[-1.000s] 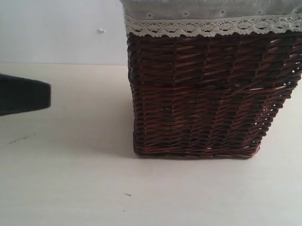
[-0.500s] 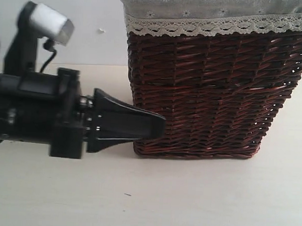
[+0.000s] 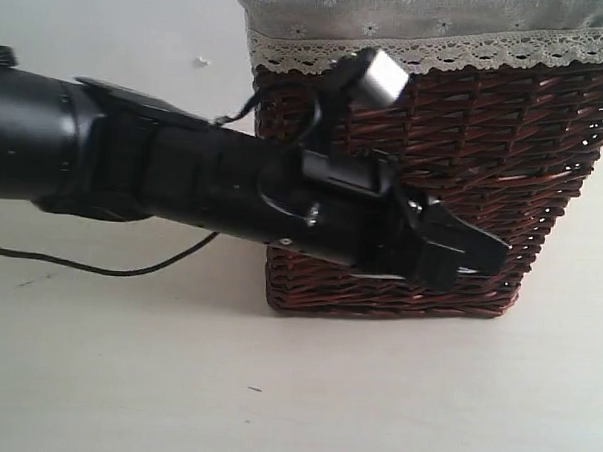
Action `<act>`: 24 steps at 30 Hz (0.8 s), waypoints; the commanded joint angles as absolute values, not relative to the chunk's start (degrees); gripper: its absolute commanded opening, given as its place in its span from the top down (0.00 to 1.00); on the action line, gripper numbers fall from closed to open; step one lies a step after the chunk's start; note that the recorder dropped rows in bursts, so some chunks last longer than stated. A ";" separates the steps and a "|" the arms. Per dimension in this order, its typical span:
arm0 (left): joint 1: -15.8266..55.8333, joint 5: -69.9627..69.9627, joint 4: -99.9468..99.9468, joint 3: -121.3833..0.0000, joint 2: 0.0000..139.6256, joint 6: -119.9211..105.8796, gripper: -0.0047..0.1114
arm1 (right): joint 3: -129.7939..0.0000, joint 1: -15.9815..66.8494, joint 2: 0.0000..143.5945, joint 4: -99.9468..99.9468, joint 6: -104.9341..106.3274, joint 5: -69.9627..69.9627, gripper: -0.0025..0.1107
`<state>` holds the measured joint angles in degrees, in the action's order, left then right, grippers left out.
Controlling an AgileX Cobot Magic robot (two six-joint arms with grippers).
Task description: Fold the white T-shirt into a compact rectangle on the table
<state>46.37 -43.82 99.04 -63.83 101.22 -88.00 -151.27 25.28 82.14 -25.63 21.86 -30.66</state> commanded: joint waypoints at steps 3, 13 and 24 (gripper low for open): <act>49.46 -33.65 99.95 -74.04 108.35 -87.61 0.96 | -155.87 25.31 81.98 -35.55 25.43 -45.12 0.98; 50.36 -18.83 99.95 -88.33 117.29 -85.20 0.96 | -158.15 25.31 79.33 -43.07 25.46 -56.91 0.98; 47.87 -17.37 99.95 -91.67 118.54 -85.20 0.96 | -158.15 25.31 75.69 -40.02 23.72 -63.68 0.98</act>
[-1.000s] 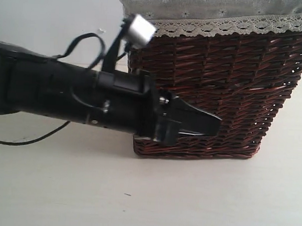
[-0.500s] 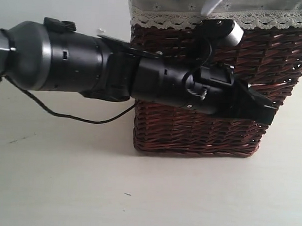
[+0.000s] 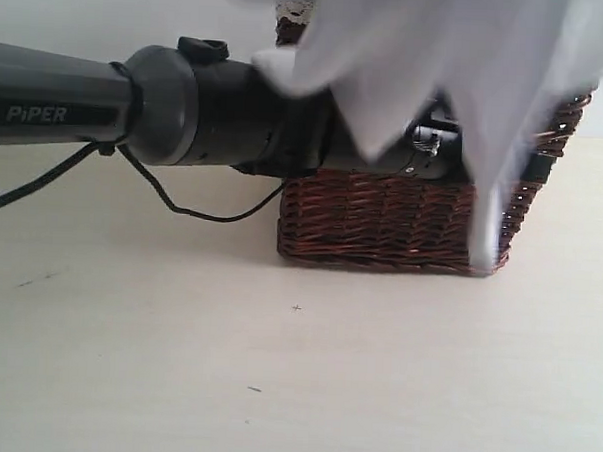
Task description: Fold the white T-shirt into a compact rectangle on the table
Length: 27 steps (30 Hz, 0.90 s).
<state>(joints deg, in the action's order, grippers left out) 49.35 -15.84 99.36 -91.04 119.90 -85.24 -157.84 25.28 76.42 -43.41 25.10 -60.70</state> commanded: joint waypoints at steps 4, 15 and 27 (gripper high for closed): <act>46.93 -25.08 90.53 -91.34 113.80 -84.27 0.96 | -158.15 25.31 76.10 -21.03 14.95 -69.24 0.98; 36.39 -62.78 34.56 -91.10 98.28 -50.60 0.96 | -158.03 25.31 88.89 3.44 8.31 -69.96 0.98; 21.29 -54.48 33.77 -79.27 84.04 -44.84 0.96 | -140.36 25.31 90.65 -2.39 7.52 -69.96 0.98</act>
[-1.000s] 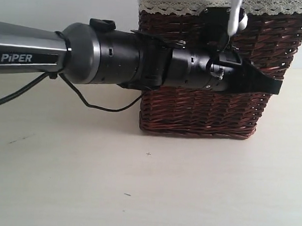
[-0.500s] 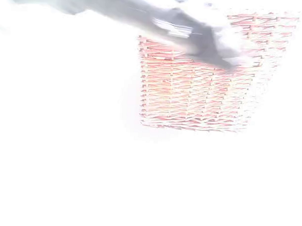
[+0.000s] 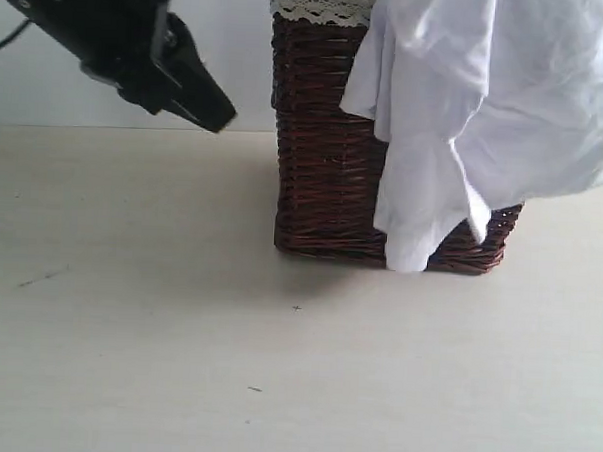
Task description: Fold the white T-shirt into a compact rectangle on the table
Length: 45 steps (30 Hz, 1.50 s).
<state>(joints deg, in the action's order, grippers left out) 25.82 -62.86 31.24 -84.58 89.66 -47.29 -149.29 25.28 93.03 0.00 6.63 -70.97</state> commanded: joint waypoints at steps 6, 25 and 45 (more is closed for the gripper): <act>18.82 -49.70 41.01 -70.62 77.49 -48.76 0.96 | -121.54 25.31 83.18 -4.58 10.03 -69.96 0.98; 32.69 -53.41 52.42 -60.19 82.97 -61.03 0.95 | -60.16 25.31 65.87 23.64 -0.78 -69.96 0.98; 49.36 -31.42 57.94 -60.19 94.01 -84.16 0.47 | -55.96 25.31 65.87 37.14 -8.21 -69.96 0.94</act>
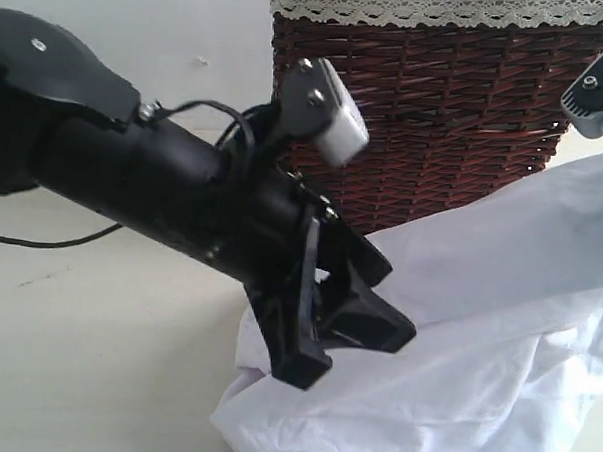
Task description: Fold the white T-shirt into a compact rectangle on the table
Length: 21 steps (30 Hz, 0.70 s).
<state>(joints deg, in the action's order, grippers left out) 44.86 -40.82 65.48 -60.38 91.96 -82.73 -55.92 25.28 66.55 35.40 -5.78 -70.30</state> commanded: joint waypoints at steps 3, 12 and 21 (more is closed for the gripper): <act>52.79 -20.50 49.35 -59.62 96.35 -82.94 0.47 | -55.96 25.31 65.87 37.14 -10.27 -69.96 0.94; 53.55 -6.24 48.61 -58.62 96.76 -81.95 0.47 | -55.96 25.31 63.84 37.00 -10.52 -69.00 0.94; 53.55 -10.51 46.43 -58.62 94.04 -82.05 0.47 | -55.96 25.31 61.87 37.00 -10.37 -68.71 0.94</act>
<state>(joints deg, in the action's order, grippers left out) 53.28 -10.13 47.77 -58.84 95.98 -82.50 -55.92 25.28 62.55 36.14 -10.11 -69.06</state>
